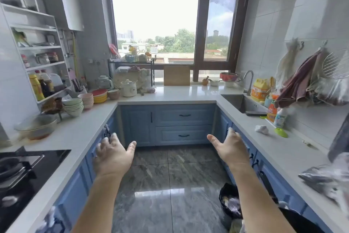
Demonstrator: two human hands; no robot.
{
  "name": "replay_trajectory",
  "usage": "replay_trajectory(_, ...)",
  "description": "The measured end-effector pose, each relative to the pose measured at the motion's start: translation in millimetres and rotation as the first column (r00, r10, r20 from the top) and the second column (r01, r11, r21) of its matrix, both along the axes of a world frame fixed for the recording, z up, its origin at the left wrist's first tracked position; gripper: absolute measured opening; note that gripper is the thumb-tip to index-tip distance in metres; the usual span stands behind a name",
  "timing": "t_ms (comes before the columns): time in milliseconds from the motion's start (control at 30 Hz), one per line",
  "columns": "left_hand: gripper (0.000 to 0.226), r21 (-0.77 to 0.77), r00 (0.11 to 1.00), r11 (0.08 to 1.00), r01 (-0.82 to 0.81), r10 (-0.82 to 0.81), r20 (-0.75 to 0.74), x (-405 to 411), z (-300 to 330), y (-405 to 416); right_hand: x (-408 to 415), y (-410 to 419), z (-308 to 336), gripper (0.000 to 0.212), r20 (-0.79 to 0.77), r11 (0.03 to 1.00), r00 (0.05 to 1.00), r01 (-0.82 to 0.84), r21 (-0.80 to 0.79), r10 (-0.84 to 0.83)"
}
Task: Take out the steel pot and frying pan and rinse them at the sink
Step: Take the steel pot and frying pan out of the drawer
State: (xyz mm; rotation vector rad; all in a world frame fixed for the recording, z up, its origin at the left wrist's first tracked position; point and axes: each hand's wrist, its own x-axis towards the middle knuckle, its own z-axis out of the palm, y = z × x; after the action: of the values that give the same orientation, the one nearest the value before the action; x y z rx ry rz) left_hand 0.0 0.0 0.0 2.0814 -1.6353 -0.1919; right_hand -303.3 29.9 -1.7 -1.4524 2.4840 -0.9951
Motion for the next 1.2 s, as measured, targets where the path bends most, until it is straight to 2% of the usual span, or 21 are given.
replay_trajectory(367,0.077,0.074,1.0,0.997,-0.001,-0.001,0.026,-19.4,-37.8,-117.6,-21.2,-118.3,-40.8,0.094,0.052,1.0,0.999,0.007,0.0,-0.007)
replay_trajectory(767,0.077,0.053,0.994,0.994,0.095,-0.097,0.049,-40.0,-11.3,-352.1,-36.9,-329.7,-27.1,0.092,0.037,0.995,0.996,0.089,-0.05,-0.087)
replay_trajectory(1200,0.077,0.088,0.989,0.985,0.147,-0.149,0.023,-104.5,-35.2,-573.4,-97.5,-541.3,-48.6,0.09,0.058,0.994,0.993,0.105,-0.039,-0.103)
